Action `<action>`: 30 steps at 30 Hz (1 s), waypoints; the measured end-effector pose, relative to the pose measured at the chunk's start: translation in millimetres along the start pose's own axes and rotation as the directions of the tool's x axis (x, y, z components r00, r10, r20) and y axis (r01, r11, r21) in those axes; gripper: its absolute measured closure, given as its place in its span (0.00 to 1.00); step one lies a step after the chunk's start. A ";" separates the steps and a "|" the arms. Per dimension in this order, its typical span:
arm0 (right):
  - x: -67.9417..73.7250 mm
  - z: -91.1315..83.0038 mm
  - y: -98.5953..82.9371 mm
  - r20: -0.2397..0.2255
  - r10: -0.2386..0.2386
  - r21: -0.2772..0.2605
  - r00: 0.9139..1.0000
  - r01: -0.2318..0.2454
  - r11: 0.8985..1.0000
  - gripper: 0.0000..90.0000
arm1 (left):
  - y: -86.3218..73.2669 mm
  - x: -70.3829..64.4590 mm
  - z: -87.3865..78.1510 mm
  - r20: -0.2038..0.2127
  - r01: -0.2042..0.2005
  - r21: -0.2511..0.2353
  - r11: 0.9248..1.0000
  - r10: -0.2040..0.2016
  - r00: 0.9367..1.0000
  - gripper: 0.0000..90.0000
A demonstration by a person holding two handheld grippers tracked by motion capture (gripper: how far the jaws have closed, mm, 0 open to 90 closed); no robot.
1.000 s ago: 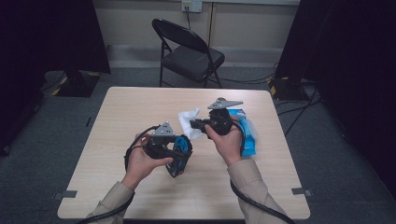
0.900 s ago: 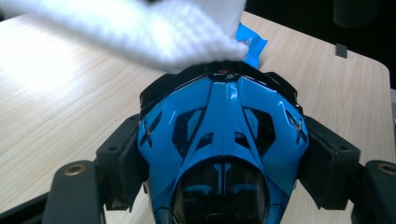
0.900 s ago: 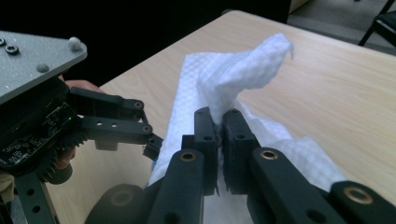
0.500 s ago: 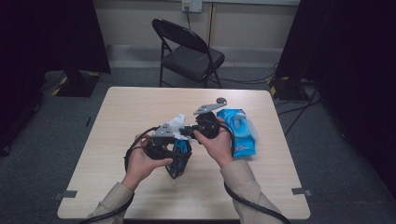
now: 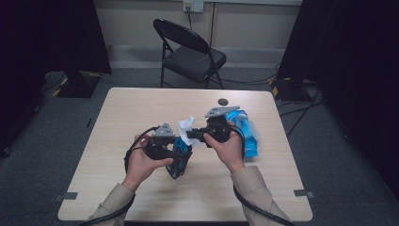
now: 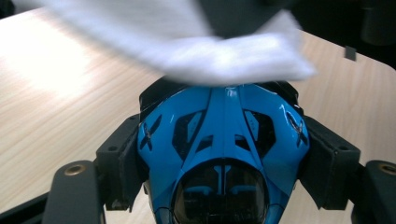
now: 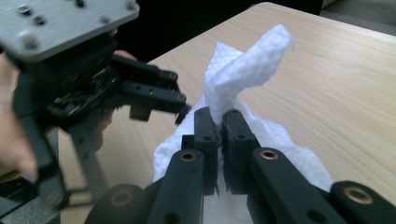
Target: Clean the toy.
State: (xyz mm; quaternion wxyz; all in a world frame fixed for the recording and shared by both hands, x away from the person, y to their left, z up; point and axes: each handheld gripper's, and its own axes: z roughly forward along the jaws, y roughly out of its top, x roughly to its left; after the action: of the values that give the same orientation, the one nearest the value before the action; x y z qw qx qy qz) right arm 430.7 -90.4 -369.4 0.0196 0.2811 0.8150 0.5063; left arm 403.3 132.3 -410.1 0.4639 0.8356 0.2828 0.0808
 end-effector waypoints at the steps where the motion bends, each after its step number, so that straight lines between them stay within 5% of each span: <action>1: 0.8 -1.2 -0.9 -0.002 -0.005 0.004 1.000 0.005 1.000 0.96 | -0.4 1.8 -1.6 -0.004 0.005 -0.005 1.000 -0.005 1.000 0.29; 20: 10.7 -9.2 -33.2 -0.027 -0.020 0.002 0.999 0.020 1.000 0.96 | -1.0 7.5 -7.0 -0.040 0.027 -0.020 0.999 -0.028 0.999 0.29; 30: -3.0 -29.8 -28.0 0.000 0.037 -0.099 0.999 -0.037 0.994 0.96 | 1.8 2.4 -7.2 -0.015 0.023 -0.031 0.999 -0.023 1.000 0.29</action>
State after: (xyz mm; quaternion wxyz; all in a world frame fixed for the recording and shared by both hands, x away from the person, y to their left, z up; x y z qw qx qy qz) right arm 411.5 -125.2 -379.1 0.0250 0.2953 0.7836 0.5460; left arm 403.1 138.2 -404.9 0.4753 0.8244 0.2948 0.0863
